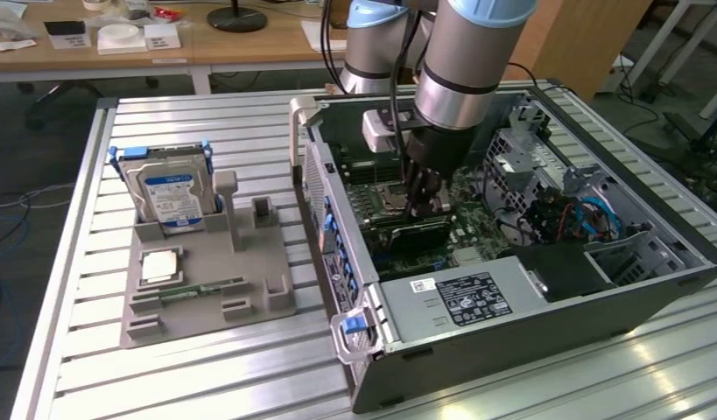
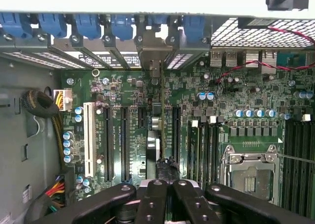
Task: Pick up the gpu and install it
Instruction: 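Press down on the gpu until it lock into place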
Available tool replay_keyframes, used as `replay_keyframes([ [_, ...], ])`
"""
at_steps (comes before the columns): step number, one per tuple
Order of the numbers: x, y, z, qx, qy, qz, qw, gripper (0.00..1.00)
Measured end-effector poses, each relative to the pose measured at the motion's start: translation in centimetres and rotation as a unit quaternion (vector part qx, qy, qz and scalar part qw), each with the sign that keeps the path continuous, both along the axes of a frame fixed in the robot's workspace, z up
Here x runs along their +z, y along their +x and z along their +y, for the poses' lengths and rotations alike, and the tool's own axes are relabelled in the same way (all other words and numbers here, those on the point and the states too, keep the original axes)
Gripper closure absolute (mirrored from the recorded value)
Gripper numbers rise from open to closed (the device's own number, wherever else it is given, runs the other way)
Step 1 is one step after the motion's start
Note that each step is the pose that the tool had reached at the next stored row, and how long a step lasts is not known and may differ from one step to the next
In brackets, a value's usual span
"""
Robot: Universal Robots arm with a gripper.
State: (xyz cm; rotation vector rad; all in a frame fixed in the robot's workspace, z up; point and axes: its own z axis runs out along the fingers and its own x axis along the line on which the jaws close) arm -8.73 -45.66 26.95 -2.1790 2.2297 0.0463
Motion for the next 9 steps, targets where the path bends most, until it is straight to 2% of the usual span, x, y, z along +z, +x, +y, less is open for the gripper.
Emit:
replay_keyframes([
  [9,-0.24,0.01,-0.03,0.0,-0.0001,0.0,1.0,0.89],
])
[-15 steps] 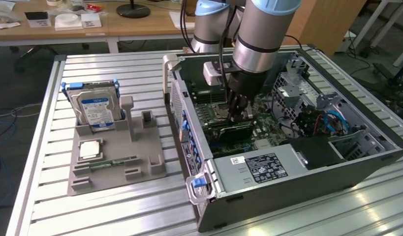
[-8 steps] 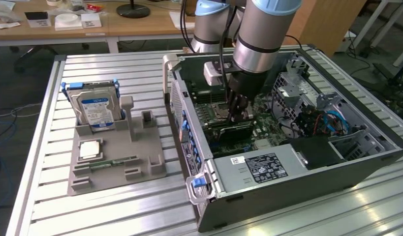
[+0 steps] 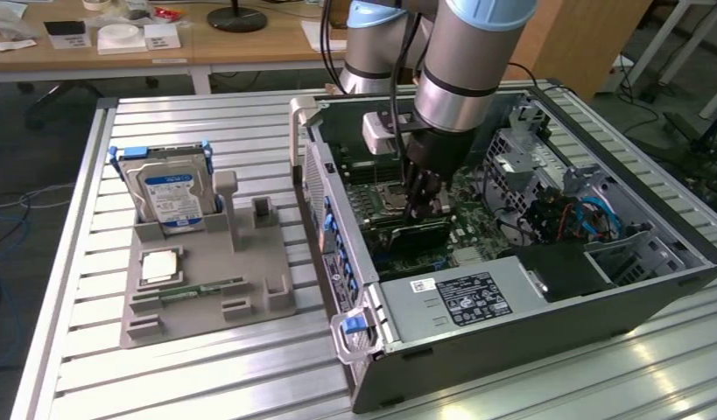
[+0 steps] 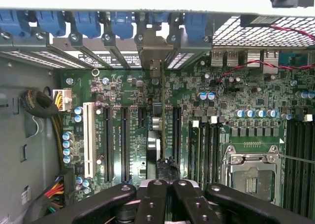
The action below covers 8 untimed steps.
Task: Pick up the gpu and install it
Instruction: 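Press down on the gpu until it lock into place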
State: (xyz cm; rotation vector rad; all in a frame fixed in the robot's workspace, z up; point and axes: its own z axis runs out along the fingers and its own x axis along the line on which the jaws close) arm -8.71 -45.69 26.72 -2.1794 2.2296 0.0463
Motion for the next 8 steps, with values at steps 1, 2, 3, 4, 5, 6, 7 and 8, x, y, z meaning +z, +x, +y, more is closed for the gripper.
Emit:
replay_keyframes([
  [1,0.0,0.0,0.0,0.0,0.0,0.0,1.0,0.89],
  [2,0.0,0.0,0.0,0.0,0.0,0.0,1.0,0.89],
  [3,0.0,0.0,0.0,0.0,0.0,0.0,1.0,0.89],
  [4,0.0,0.0,0.0,0.0,0.0,0.0,1.0,0.89],
  [5,-0.01,0.0,0.0,0.0,0.0,0.0,1.0,0.89],
  [6,-0.09,0.0,0.01,0.0,0.0002,-0.0001,1.0,0.89],
  [7,-0.12,-0.01,0.0,0.0,0.0001,-0.0001,1.0,0.89],
  [8,-0.12,-0.01,0.0,0.0,0.0001,0.0,1.0,0.89],
])
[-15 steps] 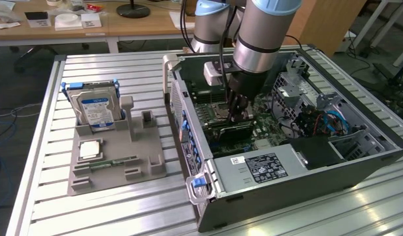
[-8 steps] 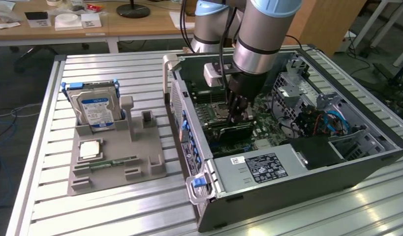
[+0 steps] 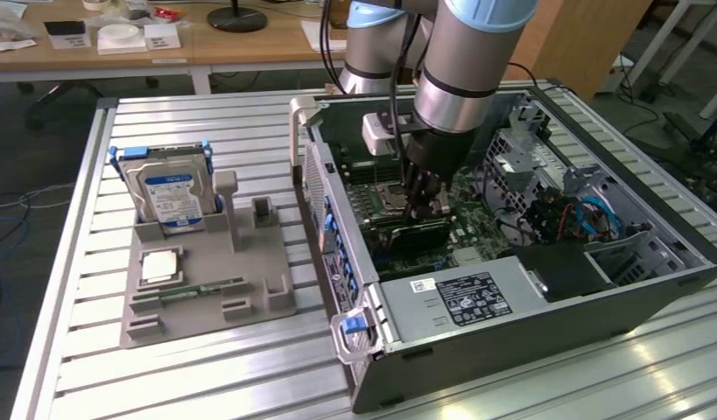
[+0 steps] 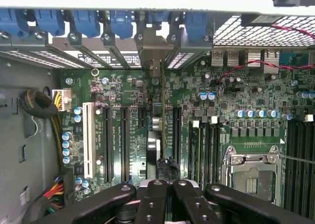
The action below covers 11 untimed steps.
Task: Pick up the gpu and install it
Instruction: 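Press down on the gpu until it lock into place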
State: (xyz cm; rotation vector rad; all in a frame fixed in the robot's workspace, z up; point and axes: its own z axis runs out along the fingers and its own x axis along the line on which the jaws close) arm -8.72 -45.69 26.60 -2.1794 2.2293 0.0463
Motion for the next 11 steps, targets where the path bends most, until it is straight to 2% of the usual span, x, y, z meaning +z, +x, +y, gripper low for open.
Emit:
replay_keyframes([
  [11,-0.23,-0.06,0.02,0.0,-0.0001,0.0,1.0,0.89],
])
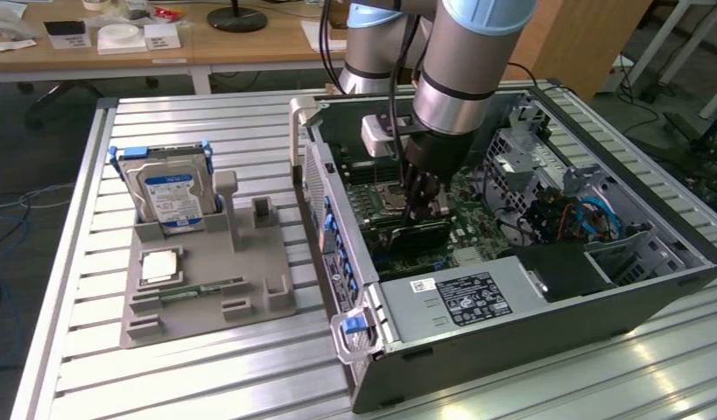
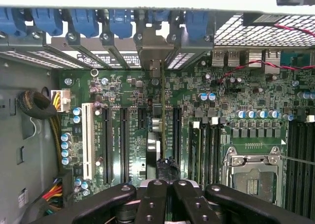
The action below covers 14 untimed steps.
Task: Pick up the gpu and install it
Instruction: 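Press down on the gpu until it lock into place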
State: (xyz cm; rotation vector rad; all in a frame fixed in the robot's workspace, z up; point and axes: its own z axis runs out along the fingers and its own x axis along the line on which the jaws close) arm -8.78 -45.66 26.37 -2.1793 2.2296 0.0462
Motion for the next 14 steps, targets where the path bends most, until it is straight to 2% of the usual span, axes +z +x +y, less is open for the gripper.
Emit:
replay_keyframes([
  [14,-0.32,-0.04,0.0,0.0,-0.0003,0.0001,1.0,0.89],
])
